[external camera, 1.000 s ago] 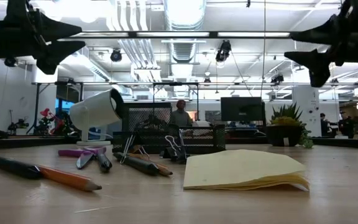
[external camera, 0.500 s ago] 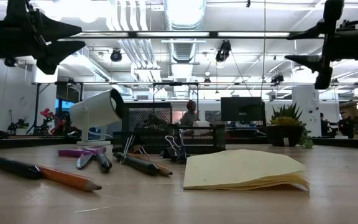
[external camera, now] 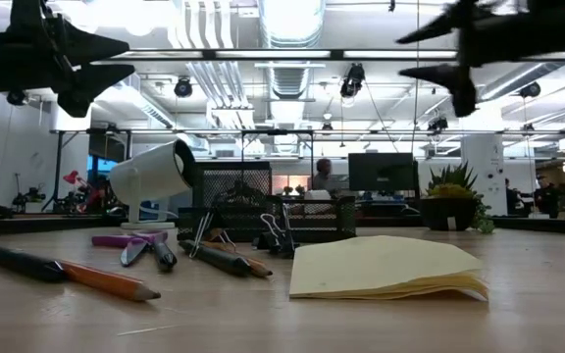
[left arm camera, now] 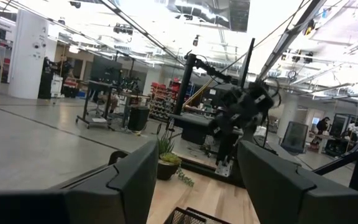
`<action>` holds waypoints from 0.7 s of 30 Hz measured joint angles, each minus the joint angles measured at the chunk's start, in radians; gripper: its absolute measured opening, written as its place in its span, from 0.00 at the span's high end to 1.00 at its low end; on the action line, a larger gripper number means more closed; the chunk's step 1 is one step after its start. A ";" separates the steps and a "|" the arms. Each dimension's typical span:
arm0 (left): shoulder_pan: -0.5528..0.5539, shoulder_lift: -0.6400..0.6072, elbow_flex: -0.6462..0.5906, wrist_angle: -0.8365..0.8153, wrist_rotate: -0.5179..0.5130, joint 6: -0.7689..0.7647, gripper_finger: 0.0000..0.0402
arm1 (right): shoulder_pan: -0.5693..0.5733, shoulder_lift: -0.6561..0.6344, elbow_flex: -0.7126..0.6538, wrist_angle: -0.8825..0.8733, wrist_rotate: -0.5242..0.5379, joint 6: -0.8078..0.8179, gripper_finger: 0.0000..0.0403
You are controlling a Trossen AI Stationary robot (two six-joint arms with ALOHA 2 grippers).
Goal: Pick and place office supplies into organizer
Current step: Put the bottom right black binder clip into the black desk organizer
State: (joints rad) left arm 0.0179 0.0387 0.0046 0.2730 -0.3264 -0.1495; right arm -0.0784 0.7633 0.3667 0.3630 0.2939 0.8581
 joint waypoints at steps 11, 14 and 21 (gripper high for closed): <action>0.000 0.000 0.000 0.005 0.000 -0.001 0.48 | 0.016 0.332 0.425 -0.743 -0.207 0.044 0.54; 0.000 0.000 0.000 0.004 0.000 -0.001 0.48 | 0.086 0.406 0.467 -0.780 -0.281 0.039 0.52; 0.000 0.000 0.000 0.001 0.000 -0.001 0.48 | 0.284 0.670 0.584 -0.778 -0.321 0.096 0.52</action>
State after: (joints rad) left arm 0.0177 0.0383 0.0045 0.2739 -0.3260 -0.1501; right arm 0.2058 1.4335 0.9511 -0.4154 -0.0269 0.9539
